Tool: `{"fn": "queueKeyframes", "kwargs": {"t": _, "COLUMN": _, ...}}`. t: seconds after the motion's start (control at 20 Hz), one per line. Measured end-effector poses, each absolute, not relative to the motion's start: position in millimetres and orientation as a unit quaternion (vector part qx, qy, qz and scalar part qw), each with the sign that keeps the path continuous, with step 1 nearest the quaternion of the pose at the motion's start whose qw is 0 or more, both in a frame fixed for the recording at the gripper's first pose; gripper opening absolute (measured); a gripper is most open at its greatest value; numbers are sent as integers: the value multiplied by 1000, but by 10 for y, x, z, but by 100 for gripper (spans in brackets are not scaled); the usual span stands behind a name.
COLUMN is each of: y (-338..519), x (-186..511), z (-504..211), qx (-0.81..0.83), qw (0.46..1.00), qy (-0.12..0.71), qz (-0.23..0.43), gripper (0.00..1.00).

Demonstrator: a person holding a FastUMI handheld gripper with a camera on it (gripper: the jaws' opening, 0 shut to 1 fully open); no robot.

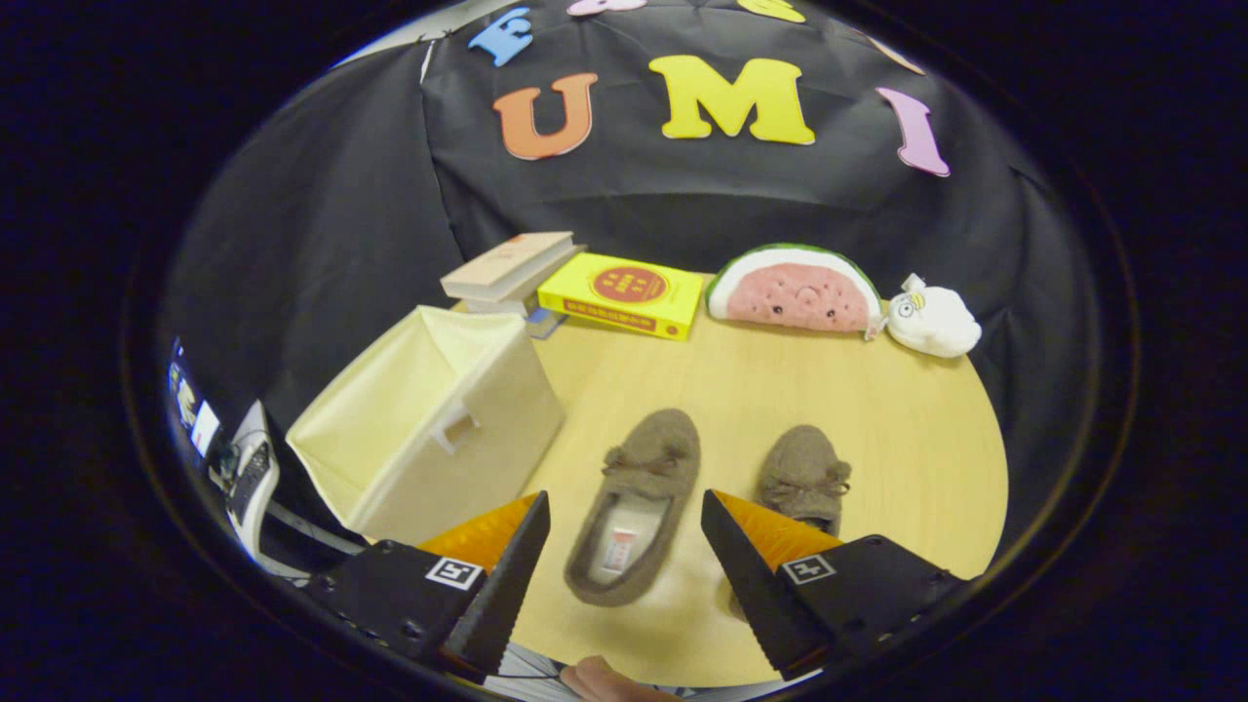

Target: Open the storage box then place both shoes into the box .Put the left shoe in first, then the right shoe, with the right side of both shoes facing outward in a uniform manner.

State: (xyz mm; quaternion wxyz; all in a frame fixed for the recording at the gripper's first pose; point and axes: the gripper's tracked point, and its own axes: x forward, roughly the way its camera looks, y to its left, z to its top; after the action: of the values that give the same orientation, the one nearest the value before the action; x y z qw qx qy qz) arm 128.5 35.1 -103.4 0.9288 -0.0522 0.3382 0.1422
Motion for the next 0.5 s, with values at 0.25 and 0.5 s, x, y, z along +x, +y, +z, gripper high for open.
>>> {"fn": "queueKeyframes", "kwargs": {"t": 0.25, "y": 251, "x": 1400, "z": -1520, "qx": -75, "qw": 911, "qy": 393, "qz": 105, "gripper": 95}}
{"fn": "queueKeyframes", "kwargs": {"t": 0.5, "y": 172, "x": 1550, "z": -1800, "qx": -57, "qw": 896, "qy": 436, "qz": 59, "gripper": 93}}
